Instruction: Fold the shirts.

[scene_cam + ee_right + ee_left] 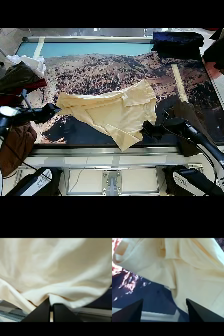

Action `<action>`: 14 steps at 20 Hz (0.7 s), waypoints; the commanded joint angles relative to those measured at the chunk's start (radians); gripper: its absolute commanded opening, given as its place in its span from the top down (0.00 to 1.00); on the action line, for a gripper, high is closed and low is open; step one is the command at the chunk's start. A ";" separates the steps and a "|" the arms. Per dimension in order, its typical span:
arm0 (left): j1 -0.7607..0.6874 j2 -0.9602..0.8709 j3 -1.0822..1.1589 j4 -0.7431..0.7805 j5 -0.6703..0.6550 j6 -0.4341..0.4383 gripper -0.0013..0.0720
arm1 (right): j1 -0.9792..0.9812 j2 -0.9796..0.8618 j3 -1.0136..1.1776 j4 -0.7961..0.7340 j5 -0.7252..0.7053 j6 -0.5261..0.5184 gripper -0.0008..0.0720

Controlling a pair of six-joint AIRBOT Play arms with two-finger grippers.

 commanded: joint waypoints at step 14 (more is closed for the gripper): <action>-0.270 -0.380 0.145 -0.097 0.306 0.001 0.52 | 0.003 -0.001 0.079 -0.017 -0.010 -0.001 0.97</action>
